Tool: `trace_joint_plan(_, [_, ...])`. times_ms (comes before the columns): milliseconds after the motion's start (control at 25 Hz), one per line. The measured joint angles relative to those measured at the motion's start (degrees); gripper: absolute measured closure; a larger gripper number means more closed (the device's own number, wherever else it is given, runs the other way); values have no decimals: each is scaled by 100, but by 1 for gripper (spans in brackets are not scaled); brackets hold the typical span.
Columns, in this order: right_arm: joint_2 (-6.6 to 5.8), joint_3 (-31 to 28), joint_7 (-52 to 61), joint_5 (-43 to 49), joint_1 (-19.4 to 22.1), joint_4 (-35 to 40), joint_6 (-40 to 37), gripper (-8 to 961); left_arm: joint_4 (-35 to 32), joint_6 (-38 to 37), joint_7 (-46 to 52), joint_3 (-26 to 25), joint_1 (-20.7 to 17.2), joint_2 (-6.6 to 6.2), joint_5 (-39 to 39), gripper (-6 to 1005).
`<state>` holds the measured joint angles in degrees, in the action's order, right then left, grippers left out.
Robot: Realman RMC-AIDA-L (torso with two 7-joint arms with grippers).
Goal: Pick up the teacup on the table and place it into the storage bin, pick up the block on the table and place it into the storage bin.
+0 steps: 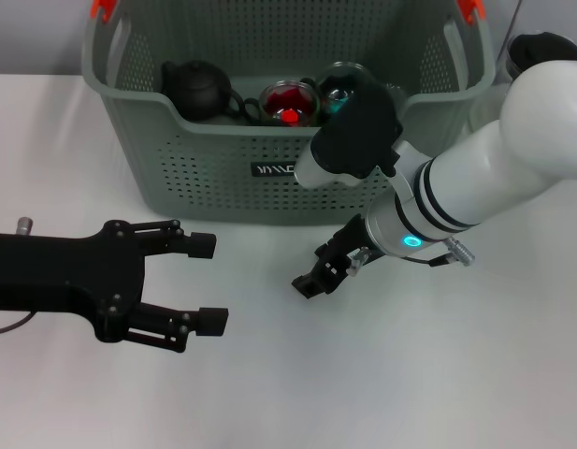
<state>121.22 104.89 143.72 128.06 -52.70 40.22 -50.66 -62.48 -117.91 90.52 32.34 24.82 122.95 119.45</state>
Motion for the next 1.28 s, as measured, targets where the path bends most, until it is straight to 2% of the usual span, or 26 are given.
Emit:
trace_joint_plan(280, [7,86,44,0,-2,-5,32,374,8,5,0,-10,5,1,0,49])
trace_joint_plan(520, [-23,70,49,-40,71,127,-85,496,9,9,1,-56,-8,5,0,48])
trace_joint_plan(640, [-52,25,31,-51,161,356,-264,500,8,-3,8,-64,-19,10,0,48])
trace_joint_plan(720, [-78,-102,12,-49,328,770,-516,503,-4,-15,18,-63,-33,10,0,48])
trace_joint_plan(880, [-127,-823,-113,-22,780,1971,-1411,482,-25,-30,29,-94,-65,9,0,48])
trace_joint_plan(1040, [-102,-2050,-330,-93,1042,3325,-2292,462,-26,-35,11,-139,-68,10,0,48])
trace_joint_plan(1160, [-111,-2752,-478,-361,1028,3977,-2373,446,-12,-27,1,-141,-54,6,0,48])
trace_joint_plan(1280, [-116,-3236,-785,-573,850,3923,-1998,431,13,-4,0,-142,-24,1,-23,48])
